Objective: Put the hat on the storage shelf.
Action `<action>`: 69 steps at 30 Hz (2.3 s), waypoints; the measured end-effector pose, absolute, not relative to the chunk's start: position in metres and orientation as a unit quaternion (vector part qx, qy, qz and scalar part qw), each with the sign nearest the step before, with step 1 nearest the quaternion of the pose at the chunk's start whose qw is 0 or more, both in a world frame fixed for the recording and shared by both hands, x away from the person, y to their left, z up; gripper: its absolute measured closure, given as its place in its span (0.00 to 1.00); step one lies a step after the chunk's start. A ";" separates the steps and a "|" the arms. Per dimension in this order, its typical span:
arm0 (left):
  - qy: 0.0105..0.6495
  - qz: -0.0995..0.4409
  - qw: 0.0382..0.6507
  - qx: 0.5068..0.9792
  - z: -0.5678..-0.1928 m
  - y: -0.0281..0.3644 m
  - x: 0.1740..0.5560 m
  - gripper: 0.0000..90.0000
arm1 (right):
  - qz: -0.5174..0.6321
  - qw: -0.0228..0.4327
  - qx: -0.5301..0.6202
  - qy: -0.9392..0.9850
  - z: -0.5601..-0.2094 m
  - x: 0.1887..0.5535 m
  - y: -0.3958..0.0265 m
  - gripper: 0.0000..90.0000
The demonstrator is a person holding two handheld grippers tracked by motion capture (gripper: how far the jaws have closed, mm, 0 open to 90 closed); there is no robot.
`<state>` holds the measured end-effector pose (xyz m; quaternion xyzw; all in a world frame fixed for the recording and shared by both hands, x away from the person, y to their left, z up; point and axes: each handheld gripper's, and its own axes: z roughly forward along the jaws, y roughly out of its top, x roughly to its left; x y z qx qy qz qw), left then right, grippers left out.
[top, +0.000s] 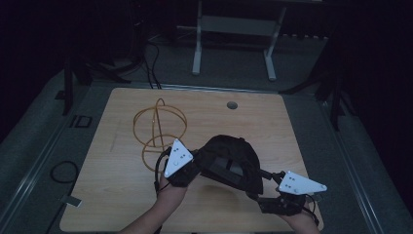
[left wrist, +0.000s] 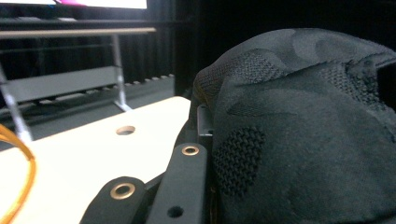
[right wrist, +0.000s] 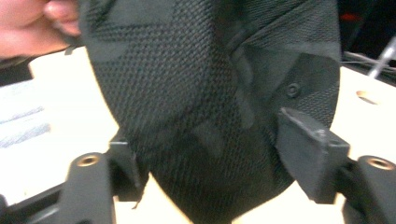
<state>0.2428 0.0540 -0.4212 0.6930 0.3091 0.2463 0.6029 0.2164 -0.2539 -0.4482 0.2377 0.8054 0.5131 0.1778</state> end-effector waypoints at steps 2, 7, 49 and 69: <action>0.307 0.247 0.601 0.696 -0.420 0.055 0.242 0.99 | 0.511 0.163 0.228 0.812 -0.450 0.212 -0.259 0.30; 0.305 0.245 0.604 0.694 -0.417 0.060 0.241 0.99 | 0.514 0.141 0.219 0.817 -0.452 0.204 -0.272 0.33; 0.122 0.122 0.631 0.756 -0.417 0.087 0.255 0.98 | 0.522 0.179 0.052 0.832 -0.397 0.208 -0.216 0.97; 0.162 0.174 0.608 0.757 -0.417 0.100 0.249 0.55 | 0.571 0.173 0.097 0.797 -0.377 0.211 -0.237 0.98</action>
